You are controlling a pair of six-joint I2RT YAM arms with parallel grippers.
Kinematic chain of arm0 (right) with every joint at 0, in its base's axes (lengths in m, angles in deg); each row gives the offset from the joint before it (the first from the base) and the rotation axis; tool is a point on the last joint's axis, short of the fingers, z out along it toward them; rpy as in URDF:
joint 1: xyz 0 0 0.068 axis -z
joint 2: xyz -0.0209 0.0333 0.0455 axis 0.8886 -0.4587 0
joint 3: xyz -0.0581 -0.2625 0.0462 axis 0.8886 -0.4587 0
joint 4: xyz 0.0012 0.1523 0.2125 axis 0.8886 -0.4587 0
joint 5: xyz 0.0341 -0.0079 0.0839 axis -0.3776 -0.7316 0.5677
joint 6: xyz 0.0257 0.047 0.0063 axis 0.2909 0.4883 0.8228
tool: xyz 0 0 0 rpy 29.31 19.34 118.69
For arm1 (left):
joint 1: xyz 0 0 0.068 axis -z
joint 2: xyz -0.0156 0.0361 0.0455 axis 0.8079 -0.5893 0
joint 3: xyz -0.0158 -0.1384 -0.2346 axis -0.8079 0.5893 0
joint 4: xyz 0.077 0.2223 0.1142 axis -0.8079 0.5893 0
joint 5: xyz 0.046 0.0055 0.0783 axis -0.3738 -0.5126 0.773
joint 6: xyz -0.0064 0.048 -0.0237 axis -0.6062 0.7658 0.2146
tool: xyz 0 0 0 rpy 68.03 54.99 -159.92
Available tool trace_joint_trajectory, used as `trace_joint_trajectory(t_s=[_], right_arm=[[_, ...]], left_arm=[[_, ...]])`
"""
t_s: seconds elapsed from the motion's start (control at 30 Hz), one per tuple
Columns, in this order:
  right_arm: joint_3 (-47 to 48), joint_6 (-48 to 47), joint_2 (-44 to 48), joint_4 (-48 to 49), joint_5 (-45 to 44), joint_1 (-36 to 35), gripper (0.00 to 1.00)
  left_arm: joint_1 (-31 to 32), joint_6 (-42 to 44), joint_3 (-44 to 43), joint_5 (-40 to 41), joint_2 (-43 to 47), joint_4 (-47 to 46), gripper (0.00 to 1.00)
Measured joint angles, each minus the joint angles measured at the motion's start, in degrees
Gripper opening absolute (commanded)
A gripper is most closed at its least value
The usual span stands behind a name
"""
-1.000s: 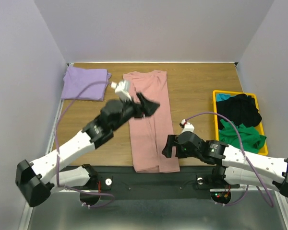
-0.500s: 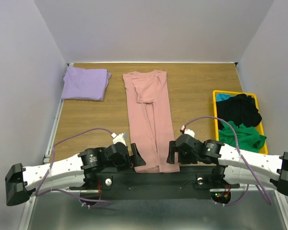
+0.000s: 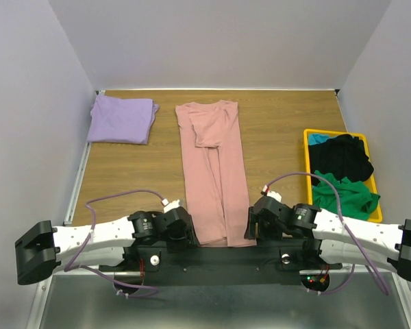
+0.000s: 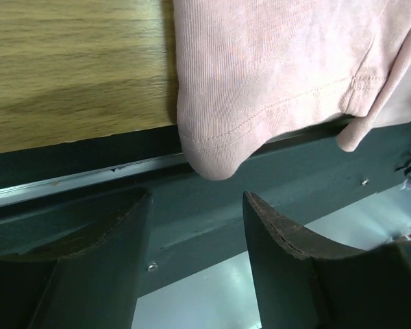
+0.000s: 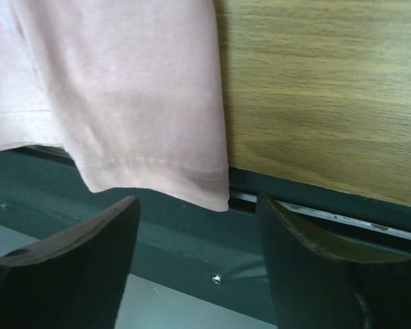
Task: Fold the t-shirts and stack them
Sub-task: Fold the tshirt
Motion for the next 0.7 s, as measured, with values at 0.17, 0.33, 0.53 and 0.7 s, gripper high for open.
trace_joint_trajectory(t_s=[0.17, 0.33, 0.53, 0.7], right_arm=[[-1.18, -0.26, -1.51, 0.72, 1.29, 0.00, 0.66], [-2.51, -0.68, -3.04, 2.43, 3.65, 0.00, 0.55], [-2.54, -0.94, -4.55, 4.42, 4.48, 0.00, 0.18], [-2.34, -0.96, -7.56, 6.32, 2.86, 0.00, 0.01]], left_arm=[[0.02, -0.20, -0.07, -0.28, -2.54, -3.17, 0.52], [0.02, 0.02, -0.24, 0.55, -6.14, -6.69, 0.24], [0.02, 0.37, -0.33, 3.93, -8.44, -6.16, 0.00], [0.02, 0.94, -0.33, 5.33, -6.78, -5.73, 0.00]])
